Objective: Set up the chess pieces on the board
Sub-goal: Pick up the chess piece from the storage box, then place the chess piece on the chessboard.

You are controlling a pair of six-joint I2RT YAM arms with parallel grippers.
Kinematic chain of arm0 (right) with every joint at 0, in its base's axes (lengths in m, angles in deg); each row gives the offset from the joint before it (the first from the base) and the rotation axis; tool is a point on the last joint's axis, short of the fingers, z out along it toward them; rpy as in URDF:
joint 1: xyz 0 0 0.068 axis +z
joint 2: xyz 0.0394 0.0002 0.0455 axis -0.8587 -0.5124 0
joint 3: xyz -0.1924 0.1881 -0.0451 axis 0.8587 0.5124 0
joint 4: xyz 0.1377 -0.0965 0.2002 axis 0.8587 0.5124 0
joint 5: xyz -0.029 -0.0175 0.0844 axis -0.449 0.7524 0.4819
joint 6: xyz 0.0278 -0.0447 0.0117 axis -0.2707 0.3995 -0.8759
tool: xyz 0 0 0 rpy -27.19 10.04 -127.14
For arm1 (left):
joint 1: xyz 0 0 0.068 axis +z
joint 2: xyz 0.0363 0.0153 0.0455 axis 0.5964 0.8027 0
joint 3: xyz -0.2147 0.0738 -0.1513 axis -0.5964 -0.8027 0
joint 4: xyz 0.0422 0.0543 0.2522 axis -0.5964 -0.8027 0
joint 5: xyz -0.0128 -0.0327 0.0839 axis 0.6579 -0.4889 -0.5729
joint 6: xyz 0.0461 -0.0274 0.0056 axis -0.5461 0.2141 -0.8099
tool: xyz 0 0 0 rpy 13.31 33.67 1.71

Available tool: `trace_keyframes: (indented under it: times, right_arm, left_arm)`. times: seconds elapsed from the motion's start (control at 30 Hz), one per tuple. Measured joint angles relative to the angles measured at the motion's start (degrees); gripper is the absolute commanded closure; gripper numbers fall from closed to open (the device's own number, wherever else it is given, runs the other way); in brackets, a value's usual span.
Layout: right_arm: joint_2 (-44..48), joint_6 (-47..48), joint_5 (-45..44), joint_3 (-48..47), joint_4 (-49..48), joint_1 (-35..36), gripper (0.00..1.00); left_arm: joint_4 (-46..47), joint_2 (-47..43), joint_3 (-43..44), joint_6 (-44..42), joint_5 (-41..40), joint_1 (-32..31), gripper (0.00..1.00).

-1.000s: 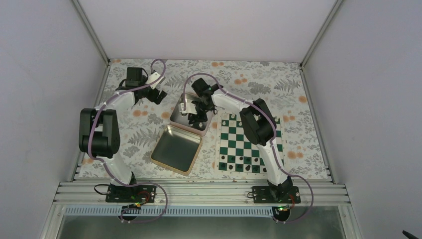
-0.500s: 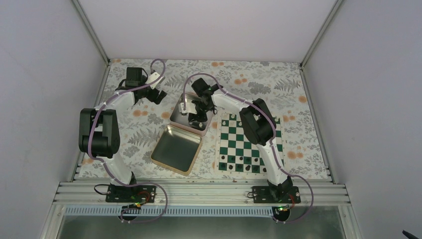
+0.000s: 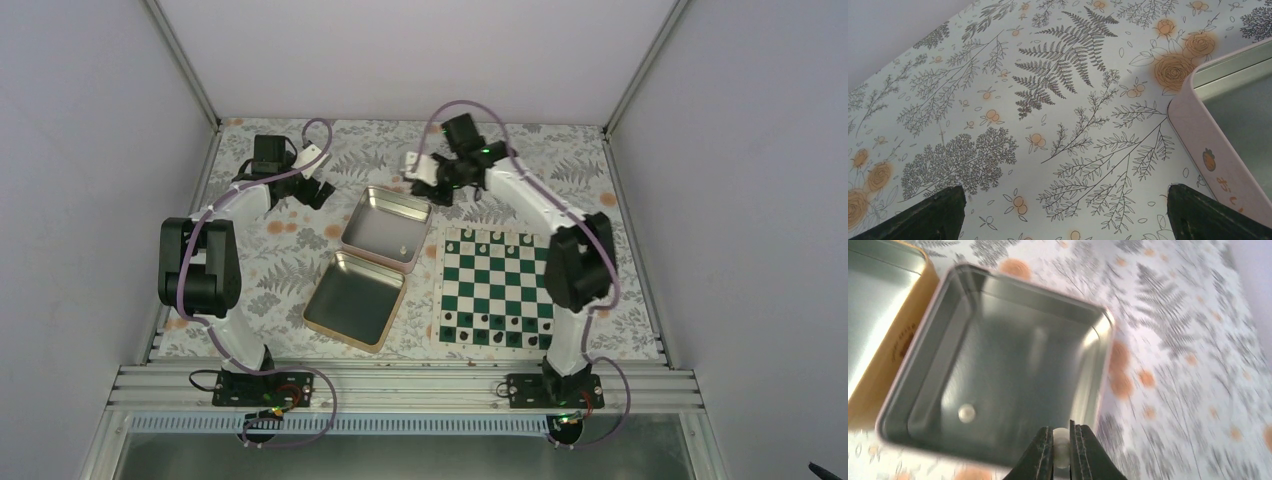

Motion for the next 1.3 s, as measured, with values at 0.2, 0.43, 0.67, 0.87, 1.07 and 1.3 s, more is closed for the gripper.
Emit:
trace_keyframes:
  times: [0.2,0.43,0.67,0.87,1.07,1.3]
  right_arm:
    - [12.7,-3.3,-0.4,15.1,-2.8,-10.6,0.92]
    - [25.0,-5.6,-2.2,37.0,-4.6,-22.8,0.9]
    - [32.1,-5.8,-3.7,47.8,-6.2,-29.6,0.9]
    - [30.9,-5.1,-4.3,50.9,-8.3,-36.5,0.9]
    - [29.2,-4.6,-5.9,51.2,-9.8,-39.6,0.9]
    - [26.8,-3.8,-7.8,51.2,-11.2,-40.6,0.89]
  left_arm:
    - [0.0,-0.2,0.0,0.1,0.0,0.0,0.0]
    - [0.3,-1.3,0.0,0.5,0.0,0.0,0.0]
    - [0.3,-2.0,-0.1,0.9,1.1,0.0,0.0]
    - [0.3,-3.3,-0.2,1.3,1.4,0.0,0.0]
    - [0.3,-3.7,-0.2,1.4,1.5,0.0,0.0]
    - [0.3,-3.7,-0.2,1.4,1.7,0.0,0.0]
